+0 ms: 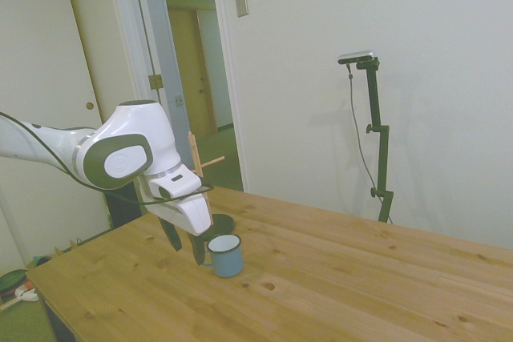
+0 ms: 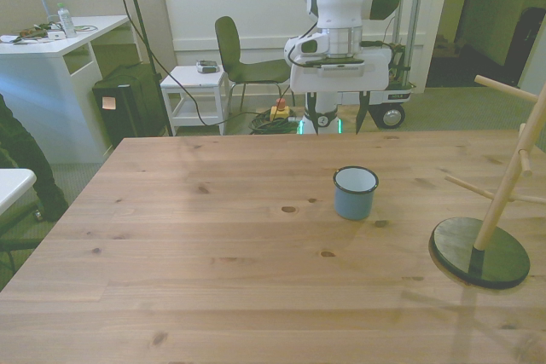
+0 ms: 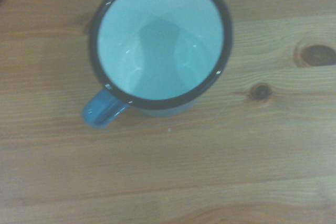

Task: Hang the mug

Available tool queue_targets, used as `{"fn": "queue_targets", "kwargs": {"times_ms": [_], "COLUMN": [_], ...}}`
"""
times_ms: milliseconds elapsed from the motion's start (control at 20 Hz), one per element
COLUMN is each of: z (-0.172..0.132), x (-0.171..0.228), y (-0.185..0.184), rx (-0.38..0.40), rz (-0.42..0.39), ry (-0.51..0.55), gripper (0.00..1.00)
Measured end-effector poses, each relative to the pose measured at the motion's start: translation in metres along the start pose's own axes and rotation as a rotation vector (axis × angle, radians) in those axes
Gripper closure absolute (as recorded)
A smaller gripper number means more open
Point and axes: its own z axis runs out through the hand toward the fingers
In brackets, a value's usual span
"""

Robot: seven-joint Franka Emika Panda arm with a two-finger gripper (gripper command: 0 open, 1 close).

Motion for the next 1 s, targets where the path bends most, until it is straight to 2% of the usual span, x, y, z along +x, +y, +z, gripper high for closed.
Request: {"fn": "queue_targets", "kwargs": {"times_ms": [250,450,800,1000], "z": [0.013,0.026,0.008,0.019], "x": [0.031,0.042,0.058,0.073], "y": [0.025,0.031,0.015,-0.007], "rx": [0.047,0.068,0.102,0.081], "rz": [0.166,0.284,0.373,0.39], "ry": [-0.052,-0.089,-0.07,-0.081], "gripper": [0.0,0.0,0.0,0.0]}}
